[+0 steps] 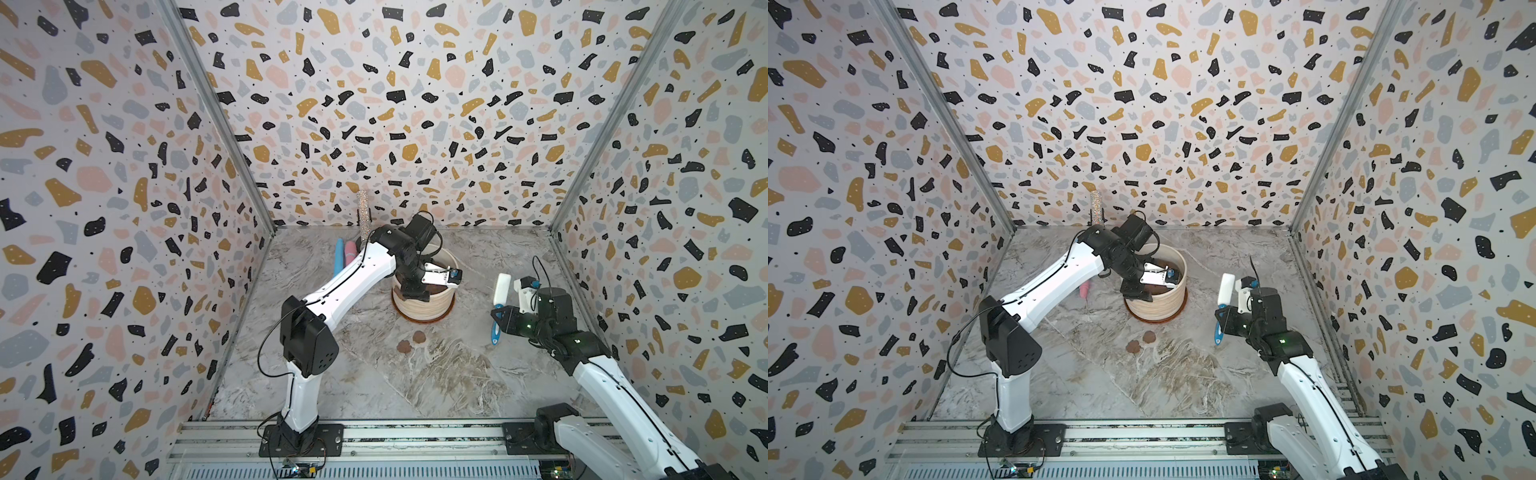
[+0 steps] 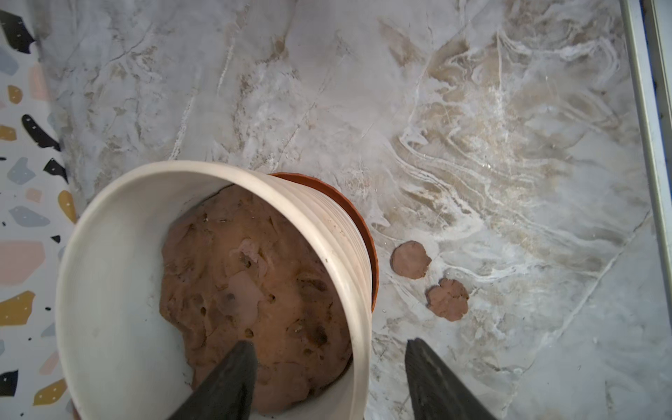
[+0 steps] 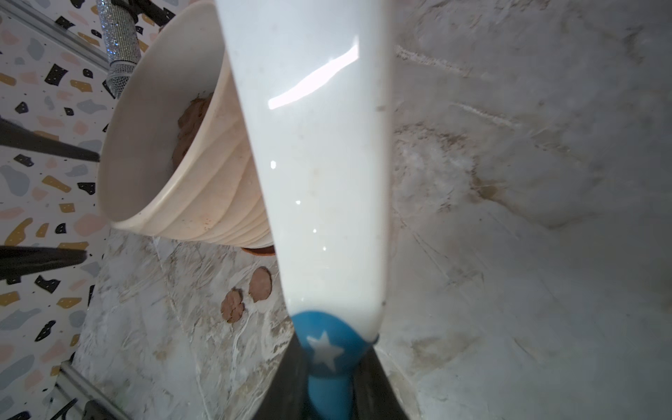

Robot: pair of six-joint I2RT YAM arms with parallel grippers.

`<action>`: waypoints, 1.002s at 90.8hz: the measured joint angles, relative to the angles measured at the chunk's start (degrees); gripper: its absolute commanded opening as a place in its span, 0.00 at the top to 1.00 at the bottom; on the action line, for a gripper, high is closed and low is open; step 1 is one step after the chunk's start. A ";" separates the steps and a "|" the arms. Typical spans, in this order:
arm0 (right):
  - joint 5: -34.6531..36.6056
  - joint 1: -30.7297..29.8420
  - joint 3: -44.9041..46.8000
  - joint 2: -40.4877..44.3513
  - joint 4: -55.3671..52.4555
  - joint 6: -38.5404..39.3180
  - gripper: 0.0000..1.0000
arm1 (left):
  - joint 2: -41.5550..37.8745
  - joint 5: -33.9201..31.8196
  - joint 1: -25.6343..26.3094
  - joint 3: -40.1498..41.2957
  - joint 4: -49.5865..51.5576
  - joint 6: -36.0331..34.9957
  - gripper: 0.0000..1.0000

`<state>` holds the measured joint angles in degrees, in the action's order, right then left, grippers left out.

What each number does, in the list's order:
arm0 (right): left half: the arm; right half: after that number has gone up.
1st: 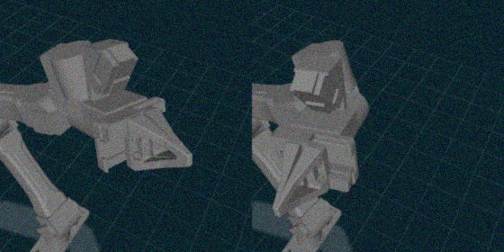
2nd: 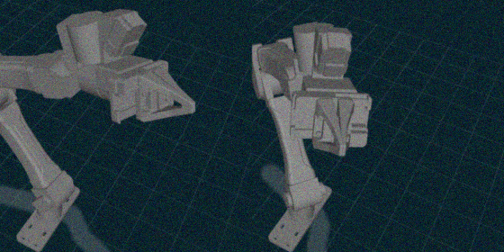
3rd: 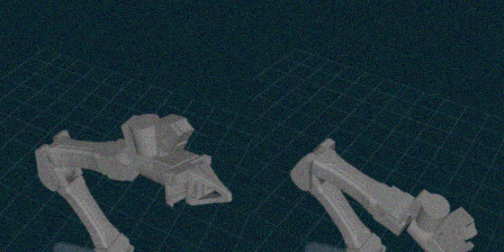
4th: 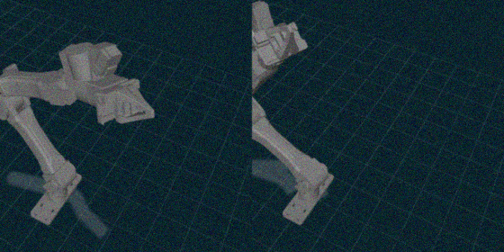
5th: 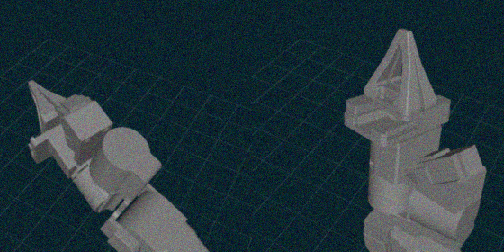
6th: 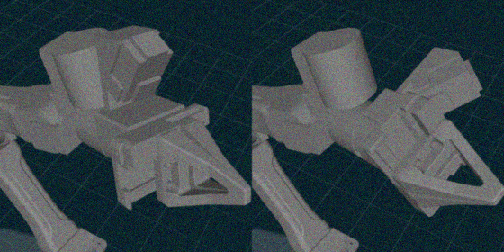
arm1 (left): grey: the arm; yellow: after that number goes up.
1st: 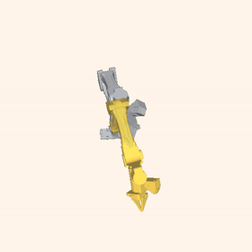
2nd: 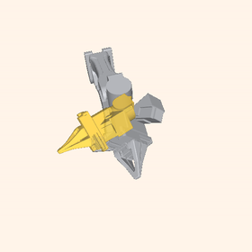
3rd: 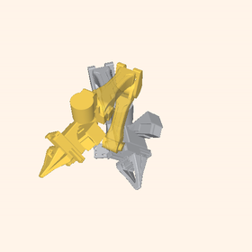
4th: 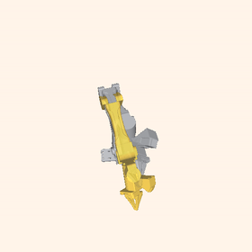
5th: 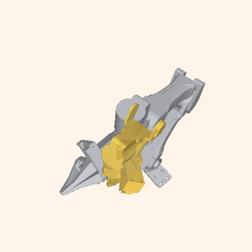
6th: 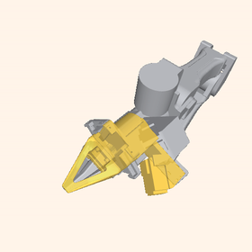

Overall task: Scrub the dried mud off the ceramic pot
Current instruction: Rotate the pot on the tray.

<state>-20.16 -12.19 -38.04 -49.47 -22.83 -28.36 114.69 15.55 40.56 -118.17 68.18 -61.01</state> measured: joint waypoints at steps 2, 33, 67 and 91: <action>-0.50 0.09 0.00 0.00 -0.13 0.00 1.00 | 0.55 0.02 0.00 -0.33 0.79 -0.31 0.44; -6.03 1.40 -0.79 -2.19 -1.16 0.04 1.00 | 3.28 -5.53 0.98 1.57 2.29 3.04 0.90; -7.67 2.29 -0.81 -1.86 -1.27 -1.90 1.00 | 1.25 -12.72 5.73 4.20 -0.02 14.32 1.00; -5.25 2.89 -3.34 -0.26 -5.14 -3.37 1.00 | 5.68 -11.34 7.63 -2.99 2.36 37.51 1.00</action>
<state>-25.41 -9.30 -41.39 -49.74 -27.97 -31.73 120.38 4.21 48.18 -121.16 70.54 -23.51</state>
